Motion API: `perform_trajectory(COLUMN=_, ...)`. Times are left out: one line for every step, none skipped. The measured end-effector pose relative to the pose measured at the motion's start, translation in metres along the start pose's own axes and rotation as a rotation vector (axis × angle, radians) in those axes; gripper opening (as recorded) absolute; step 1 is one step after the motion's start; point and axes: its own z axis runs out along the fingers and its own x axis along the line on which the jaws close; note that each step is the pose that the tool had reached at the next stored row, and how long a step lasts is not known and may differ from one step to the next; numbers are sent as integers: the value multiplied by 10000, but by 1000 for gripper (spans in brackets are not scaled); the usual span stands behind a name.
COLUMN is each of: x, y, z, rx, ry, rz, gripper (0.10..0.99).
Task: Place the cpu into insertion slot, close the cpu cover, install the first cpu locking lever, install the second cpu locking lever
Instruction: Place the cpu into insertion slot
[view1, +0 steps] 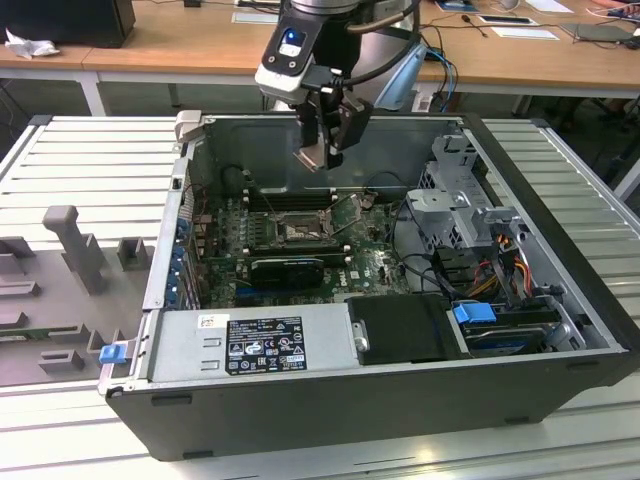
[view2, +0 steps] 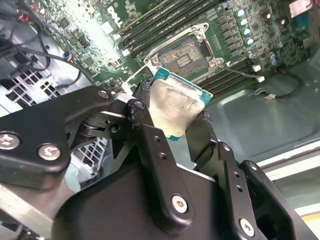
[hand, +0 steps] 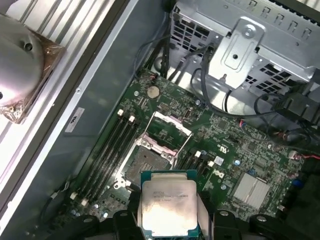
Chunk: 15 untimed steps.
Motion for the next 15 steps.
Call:
perform_trajectory(x=0, y=0, z=1, rx=-4, ry=-14, rz=178, gripper=529)
perform_trajectory(x=0, y=0, z=2, rx=-7, ry=-24, rz=295, gripper=529)
perform_trajectory(x=0, y=0, z=4, rx=-10, ry=-35, rz=435, gripper=529)
perform_trajectory(x=0, y=0, z=5, rx=-13, ry=-46, rz=569, gripper=529)
perform_trajectory(x=0, y=-1, z=8, rx=-18, ry=-65, rz=798, gripper=529)
perform_trajectory(x=0, y=-1, z=14, rx=-27, ry=-105, rz=1278, gripper=529)
perform_trajectory(x=0, y=-1, z=16, rx=-32, ry=-122, rz=1488, gripper=529)
perform_trajectory(x=0, y=-1, z=18, rx=-36, ry=-135, rz=1649, gripper=529)
perform_trajectory(x=0, y=-2, z=21, rx=-40, ry=-152, rz=1858, gripper=529)
perform_trajectory(x=0, y=-2, z=23, rx=-43, ry=-166, rz=2027, gripper=529)
perform_trajectory(x=-1, y=-2, z=27, rx=-49, ry=-190, rz=2315, gripper=529)
perform_trajectory(x=-1, y=-2, z=29, rx=-53, ry=-203, rz=2477, gripper=529)
perform_trajectory(x=-1, y=-3, z=31, rx=-56, ry=-217, rz=2645, gripper=529)
perform_trajectory(x=-1, y=-3, z=40, rx=-63, ry=-245, rz=2973, gripper=529)
perform_trajectory(x=-1, y=-4, z=52, rx=-68, ry=-265, rz=3223, gripper=529)
